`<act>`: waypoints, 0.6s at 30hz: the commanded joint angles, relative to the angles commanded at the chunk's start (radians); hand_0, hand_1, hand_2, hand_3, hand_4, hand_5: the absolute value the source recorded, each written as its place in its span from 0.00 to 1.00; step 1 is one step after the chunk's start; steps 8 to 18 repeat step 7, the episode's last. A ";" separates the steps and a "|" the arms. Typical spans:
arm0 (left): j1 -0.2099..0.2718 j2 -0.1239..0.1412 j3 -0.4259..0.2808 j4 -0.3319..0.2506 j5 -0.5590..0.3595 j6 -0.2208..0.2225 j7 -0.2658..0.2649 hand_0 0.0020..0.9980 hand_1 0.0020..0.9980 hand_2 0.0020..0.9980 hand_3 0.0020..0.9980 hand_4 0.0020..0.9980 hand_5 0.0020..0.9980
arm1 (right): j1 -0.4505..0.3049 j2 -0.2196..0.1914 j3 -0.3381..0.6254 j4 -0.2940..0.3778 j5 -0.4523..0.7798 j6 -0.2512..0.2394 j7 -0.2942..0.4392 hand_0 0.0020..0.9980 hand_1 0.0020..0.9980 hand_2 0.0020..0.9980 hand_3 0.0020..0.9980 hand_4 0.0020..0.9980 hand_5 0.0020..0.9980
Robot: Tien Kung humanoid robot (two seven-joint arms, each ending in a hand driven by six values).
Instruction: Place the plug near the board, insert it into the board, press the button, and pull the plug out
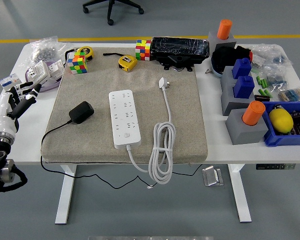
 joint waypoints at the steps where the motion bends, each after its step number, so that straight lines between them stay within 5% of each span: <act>1: 0.001 -0.001 -0.001 -0.001 0.000 0.000 0.001 0.60 0.66 0.67 0.71 0.88 0.51 | -0.002 0.001 0.004 0.000 -0.001 0.000 0.000 0.63 0.69 0.66 0.57 0.98 0.59; 18: -0.003 -0.002 0.001 -0.004 0.001 -0.002 0.006 0.60 0.66 0.67 0.71 0.88 0.51 | -0.008 0.009 0.026 -0.001 -0.003 0.000 -0.001 0.63 0.69 0.66 0.57 0.98 0.59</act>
